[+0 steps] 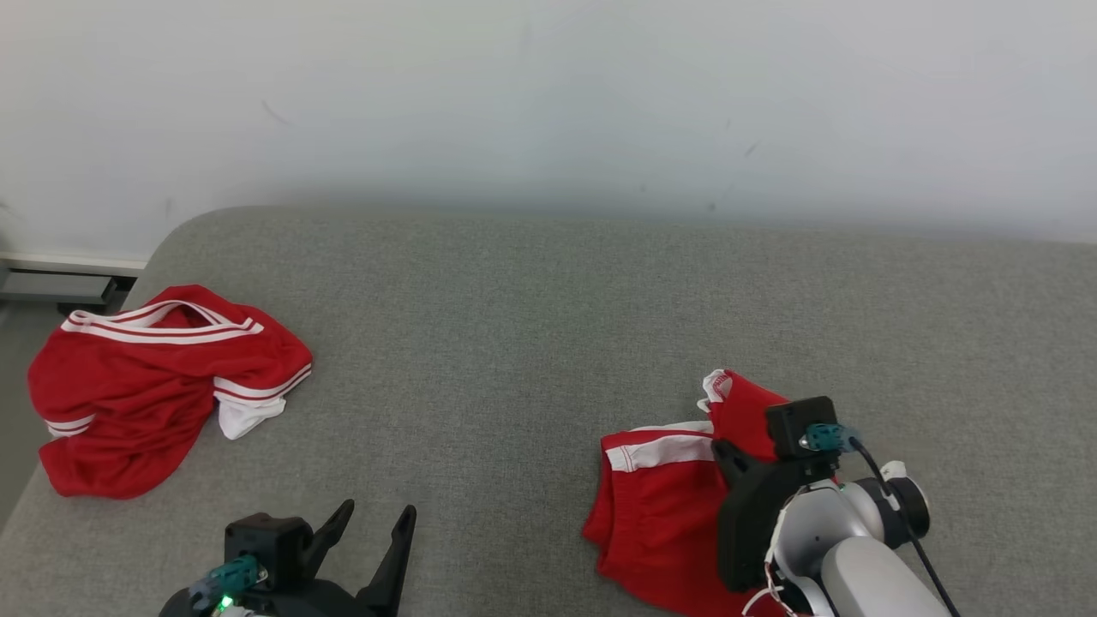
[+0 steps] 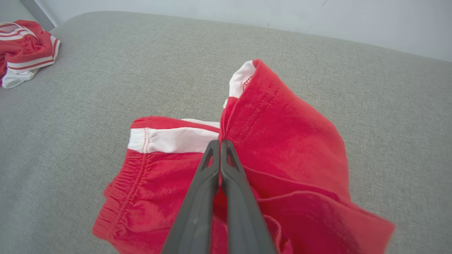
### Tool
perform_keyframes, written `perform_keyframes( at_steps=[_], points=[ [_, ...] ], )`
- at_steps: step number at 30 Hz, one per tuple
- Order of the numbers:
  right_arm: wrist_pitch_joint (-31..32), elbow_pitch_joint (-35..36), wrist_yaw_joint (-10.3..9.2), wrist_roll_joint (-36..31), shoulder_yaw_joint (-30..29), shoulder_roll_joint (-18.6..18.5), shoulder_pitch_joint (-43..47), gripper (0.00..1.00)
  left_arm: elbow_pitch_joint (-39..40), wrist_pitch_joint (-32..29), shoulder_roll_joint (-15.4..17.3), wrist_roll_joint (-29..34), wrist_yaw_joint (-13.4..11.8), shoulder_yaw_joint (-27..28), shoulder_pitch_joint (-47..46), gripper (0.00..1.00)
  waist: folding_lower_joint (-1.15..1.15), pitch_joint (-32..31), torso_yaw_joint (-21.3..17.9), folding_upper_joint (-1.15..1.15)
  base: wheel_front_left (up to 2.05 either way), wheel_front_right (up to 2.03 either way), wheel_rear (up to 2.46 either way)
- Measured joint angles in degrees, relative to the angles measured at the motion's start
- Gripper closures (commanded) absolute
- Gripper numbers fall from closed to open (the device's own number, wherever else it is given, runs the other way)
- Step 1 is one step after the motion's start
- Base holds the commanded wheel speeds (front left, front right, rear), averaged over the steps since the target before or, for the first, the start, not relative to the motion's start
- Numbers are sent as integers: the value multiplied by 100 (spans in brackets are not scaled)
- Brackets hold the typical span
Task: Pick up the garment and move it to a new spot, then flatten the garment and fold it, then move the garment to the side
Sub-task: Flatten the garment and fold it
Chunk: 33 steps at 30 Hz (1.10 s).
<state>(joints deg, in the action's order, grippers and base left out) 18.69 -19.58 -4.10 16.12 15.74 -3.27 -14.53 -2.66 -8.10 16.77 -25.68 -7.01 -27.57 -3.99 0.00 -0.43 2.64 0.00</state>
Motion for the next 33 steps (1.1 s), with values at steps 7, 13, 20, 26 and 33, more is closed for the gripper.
perform_keyframes(
  at_steps=[7, 13, 20, 26, 33],
  points=[
    [156, 127, -48, 122, 487, 8, -23, 100, 1, -3, -1, 0, 2, -13, -9, 0, 1, 26, 74, 0, 0, 0, 0],
    [199, 189, -204, 603, 1060, -1, -191, 100, -13, -49, -20, 0, 38, -81, -51, 0, 1, 44, 148, 0, 0, 0, 0],
    [199, 108, -297, 894, 1384, -16, -398, 100, -24, -49, -34, 0, 49, -85, -121, 0, 1, 70, 236, 0, 0, 0, 0],
    [126, 45, -302, 1151, 1436, -19, -416, 0, -34, -49, -32, 0, 49, -82, -121, 0, 1, 80, 259, 0, 0, 0, 0],
    [-221, 220, -302, 1311, 1080, -11, -447, 0, -80, -43, -4, -1, 49, -56, -115, 0, 1, 30, 186, 0, 0, 0, 0]
  ],
)
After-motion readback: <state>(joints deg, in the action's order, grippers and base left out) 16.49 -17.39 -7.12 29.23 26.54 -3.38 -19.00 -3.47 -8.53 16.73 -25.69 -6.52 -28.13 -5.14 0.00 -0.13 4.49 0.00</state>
